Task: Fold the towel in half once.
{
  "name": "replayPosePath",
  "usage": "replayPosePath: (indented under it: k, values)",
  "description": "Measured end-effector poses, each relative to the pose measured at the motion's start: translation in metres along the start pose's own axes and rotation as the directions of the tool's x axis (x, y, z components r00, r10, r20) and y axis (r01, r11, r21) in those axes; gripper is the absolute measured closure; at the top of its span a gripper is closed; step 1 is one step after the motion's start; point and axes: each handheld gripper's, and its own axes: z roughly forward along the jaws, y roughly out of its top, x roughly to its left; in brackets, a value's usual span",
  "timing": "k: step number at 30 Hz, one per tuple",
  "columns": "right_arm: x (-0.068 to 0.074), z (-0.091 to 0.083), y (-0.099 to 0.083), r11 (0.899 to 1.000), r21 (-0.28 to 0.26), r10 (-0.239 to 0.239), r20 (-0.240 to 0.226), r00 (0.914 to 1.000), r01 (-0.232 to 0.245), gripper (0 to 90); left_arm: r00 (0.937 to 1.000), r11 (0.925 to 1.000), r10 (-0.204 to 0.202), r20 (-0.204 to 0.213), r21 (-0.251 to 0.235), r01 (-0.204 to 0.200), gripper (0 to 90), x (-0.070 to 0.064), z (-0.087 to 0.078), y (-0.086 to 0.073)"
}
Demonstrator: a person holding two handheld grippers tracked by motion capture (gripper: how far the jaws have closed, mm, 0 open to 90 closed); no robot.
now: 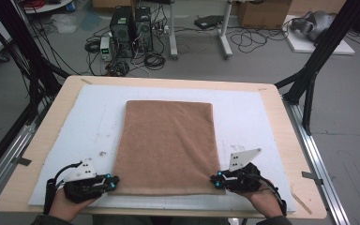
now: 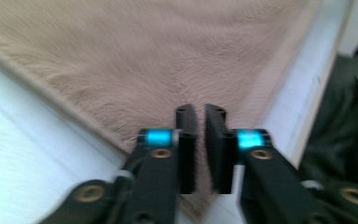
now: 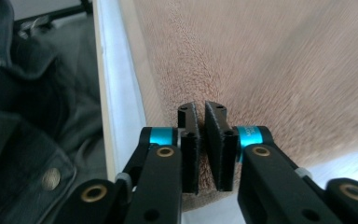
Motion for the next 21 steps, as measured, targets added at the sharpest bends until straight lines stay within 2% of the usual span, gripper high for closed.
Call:
replayPosePath:
  k: [2, 3, 5, 8, 11, 13, 17, 21]
  values:
    - [-0.004, 0.003, -0.004, 0.999, 0.010, 0.031, 0.015, 0.9994, -0.031, 72.2, 0.9998, 1.0000, -0.004, -0.018, 0.009, 0.004, 73.1, 0.002, 0.003, -0.001]
    - [-0.004, 0.004, -0.004, 1.000, 0.015, 0.026, 0.018, 0.9995, -0.027, 72.2, 0.9999, 0.9999, -0.009, -0.010, 0.004, 0.009, 72.6, 0.004, 0.004, 0.000]
    - [-0.005, 0.006, -0.005, 1.000, 0.018, 0.022, 0.027, 0.9994, -0.022, 71.0, 1.0000, 0.9999, 0.005, -0.008, 0.016, -0.005, 73.3, 0.005, 0.006, 0.001]
    - [-0.007, 0.013, -0.008, 0.999, 0.019, 0.026, 0.023, 0.9994, -0.027, 71.0, 0.9991, 0.9975, 0.034, -0.024, 0.062, -0.033, 81.6, 0.005, 0.012, -0.001]
    - [-0.010, 0.022, -0.014, 0.999, 0.036, 0.039, 0.007, 0.9992, -0.039, 71.1, 0.9995, 0.9987, 0.024, -0.022, 0.046, -0.023, 82.7, 0.005, 0.011, -0.004]
    - [-0.011, 0.021, -0.014, 0.999, 0.010, 0.053, -0.004, 0.9986, -0.053, 69.8, 0.9996, 0.9990, 0.016, -0.023, 0.041, -0.015, 81.9, 0.006, 0.009, -0.004]
    - [-0.013, 0.015, -0.008, 0.998, -0.024, 0.057, 0.012, 0.9983, -0.056, 63.8, 0.9995, 0.9999, -0.004, -0.030, 0.010, 0.004, 72.7, 0.009, 0.007, 0.002]
    - [-0.017, 0.009, 0.004, 0.997, -0.058, 0.058, 0.048, 0.9972, -0.055, 56.0, 0.9988, 0.9990, -0.029, -0.039, -0.034, 0.027, 65.6, 0.018, 0.005, 0.012]
